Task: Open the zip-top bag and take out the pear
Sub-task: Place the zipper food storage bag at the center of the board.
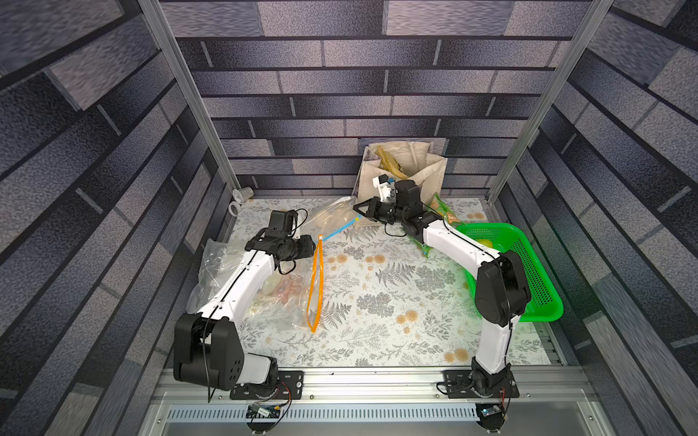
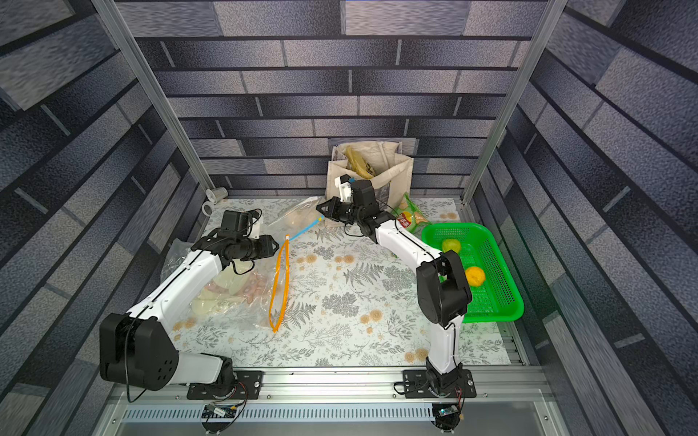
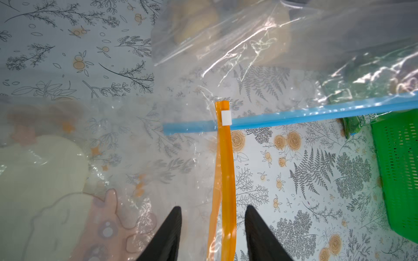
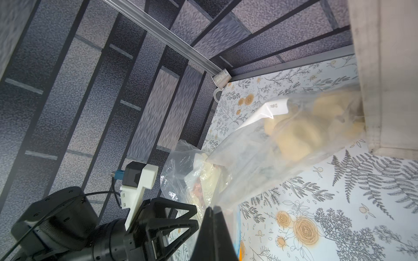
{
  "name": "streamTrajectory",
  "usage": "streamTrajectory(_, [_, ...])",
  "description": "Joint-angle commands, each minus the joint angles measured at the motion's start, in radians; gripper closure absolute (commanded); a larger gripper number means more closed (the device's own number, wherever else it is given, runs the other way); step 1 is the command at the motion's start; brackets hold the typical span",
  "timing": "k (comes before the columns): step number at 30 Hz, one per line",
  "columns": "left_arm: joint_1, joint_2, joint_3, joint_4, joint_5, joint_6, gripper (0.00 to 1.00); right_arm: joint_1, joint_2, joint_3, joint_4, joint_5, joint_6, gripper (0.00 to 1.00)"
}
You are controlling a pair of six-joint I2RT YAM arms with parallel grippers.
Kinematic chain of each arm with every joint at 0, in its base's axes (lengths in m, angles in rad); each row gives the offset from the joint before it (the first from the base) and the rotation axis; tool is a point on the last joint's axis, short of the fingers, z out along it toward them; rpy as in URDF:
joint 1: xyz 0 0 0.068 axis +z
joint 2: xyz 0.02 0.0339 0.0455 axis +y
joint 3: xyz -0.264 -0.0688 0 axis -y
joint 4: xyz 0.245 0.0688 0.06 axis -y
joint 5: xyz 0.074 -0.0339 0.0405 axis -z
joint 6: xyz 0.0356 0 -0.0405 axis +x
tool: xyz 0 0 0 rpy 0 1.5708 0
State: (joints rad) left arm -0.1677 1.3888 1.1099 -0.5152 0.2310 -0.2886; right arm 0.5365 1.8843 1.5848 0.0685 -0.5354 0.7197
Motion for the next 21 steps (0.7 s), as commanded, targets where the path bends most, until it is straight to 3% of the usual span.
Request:
streamTrajectory(1, [0.005, -0.031, 0.022, -0.006, -0.004, 0.030, 0.52, 0.002, -0.105, -0.026, -0.015, -0.033, -0.073, 1.00])
streamTrajectory(11, [-0.002, -0.026, 0.044, -0.015, 0.013, 0.049, 0.52, -0.053, -0.249, -0.161, -0.150, 0.070, -0.102, 1.00])
streamTrajectory(21, [-0.038, -0.019, 0.058, -0.020, 0.029, 0.082, 0.50, -0.124, -0.344, -0.294, -0.297, 0.093, -0.171, 1.00])
